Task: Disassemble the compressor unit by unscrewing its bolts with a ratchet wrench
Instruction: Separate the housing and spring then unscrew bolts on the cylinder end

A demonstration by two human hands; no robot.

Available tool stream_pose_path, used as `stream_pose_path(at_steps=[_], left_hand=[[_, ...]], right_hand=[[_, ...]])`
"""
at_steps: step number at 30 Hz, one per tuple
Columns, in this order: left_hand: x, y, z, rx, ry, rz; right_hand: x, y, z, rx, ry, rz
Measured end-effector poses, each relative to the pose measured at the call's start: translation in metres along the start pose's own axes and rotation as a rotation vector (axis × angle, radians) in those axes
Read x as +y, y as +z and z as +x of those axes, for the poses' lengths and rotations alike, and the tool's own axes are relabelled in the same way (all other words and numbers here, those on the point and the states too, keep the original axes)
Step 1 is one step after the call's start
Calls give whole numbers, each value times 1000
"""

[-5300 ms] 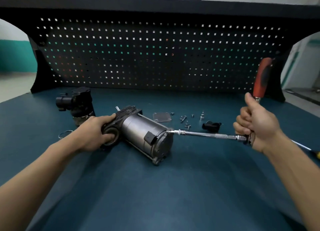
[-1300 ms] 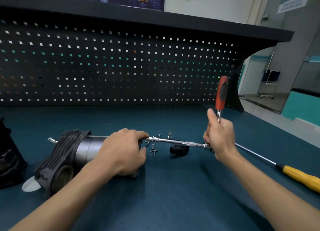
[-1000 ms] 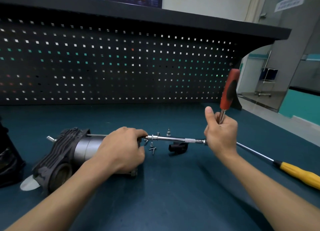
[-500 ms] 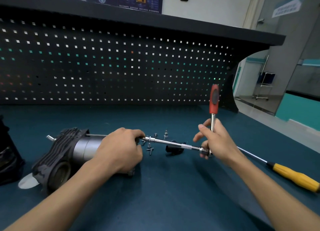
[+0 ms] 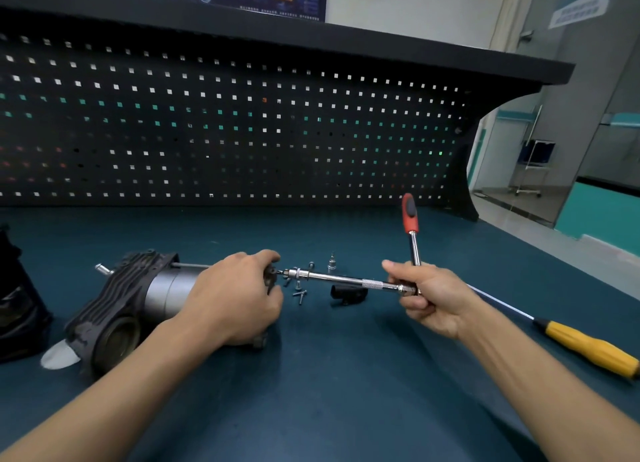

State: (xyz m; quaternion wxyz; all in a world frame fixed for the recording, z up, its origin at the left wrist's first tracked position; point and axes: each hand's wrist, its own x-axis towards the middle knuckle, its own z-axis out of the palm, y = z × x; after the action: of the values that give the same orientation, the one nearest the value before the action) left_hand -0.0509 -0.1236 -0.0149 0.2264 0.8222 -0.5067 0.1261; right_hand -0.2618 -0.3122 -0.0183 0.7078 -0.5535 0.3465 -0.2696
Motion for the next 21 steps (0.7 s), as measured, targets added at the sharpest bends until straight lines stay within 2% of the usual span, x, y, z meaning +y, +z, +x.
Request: stream_pose_path(at_steps=[3, 6, 8, 12, 14, 16, 21], left_hand=[[-1, -1, -2, 5, 7, -2], [0, -2, -2, 5, 12, -7], [0, -2, -2, 10, 14, -17], [-1, -1, -2, 18, 18, -35], [0, -1, -2, 25, 16, -37], [1, -1, -2, 27, 16, -42], [0, -2, -3, 15, 43, -62]], right_hand=[[7, 0, 2, 37, -100, -37], [14, -1, 7, 120, -290, -82], [16, 0, 8, 190, -489, -211], [22, 1, 11, 290, -1009, -406], [26, 1, 12, 290, -1139, -468], [29, 2, 10, 268, -1082, -487], [22, 0, 7, 193, -756, -431]])
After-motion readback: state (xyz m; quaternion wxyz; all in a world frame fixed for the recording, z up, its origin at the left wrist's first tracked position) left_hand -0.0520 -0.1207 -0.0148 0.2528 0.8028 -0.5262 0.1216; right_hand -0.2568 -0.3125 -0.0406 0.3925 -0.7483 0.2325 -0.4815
